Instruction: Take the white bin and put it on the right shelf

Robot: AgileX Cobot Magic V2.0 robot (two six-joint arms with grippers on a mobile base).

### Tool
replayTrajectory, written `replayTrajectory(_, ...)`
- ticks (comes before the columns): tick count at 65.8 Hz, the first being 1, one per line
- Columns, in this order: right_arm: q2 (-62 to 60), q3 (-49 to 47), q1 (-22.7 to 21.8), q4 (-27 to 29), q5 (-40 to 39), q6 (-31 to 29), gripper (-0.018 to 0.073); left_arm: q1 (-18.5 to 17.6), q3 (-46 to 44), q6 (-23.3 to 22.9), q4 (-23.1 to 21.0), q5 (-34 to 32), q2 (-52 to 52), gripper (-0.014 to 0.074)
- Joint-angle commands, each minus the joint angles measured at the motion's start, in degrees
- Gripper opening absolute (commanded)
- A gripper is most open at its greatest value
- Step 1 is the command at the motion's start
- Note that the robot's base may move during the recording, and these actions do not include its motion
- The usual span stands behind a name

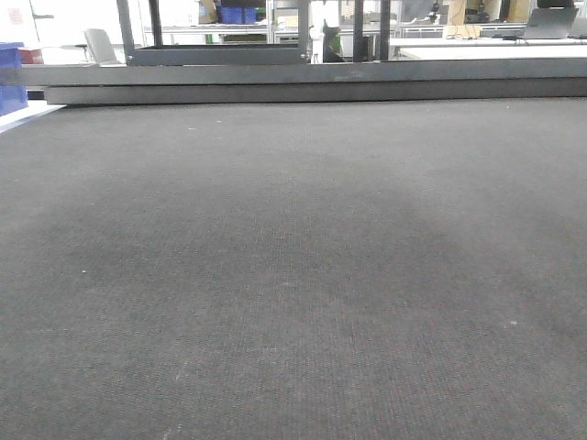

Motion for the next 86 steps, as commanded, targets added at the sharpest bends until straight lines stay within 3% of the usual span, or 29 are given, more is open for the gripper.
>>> replayTrajectory(1,-1.03,-2.17,1.11,14.76,9.47,-0.07,0.0412,-1.35,-1.91,0.83,-8.56,1.05,-0.9,0.0218)
replayTrajectory(86,-1.04,-2.17,1.11,14.71,8.65,-0.07,0.0412,-1.35,-1.91,0.83,-7.91,-0.28,-0.9,0.0218)
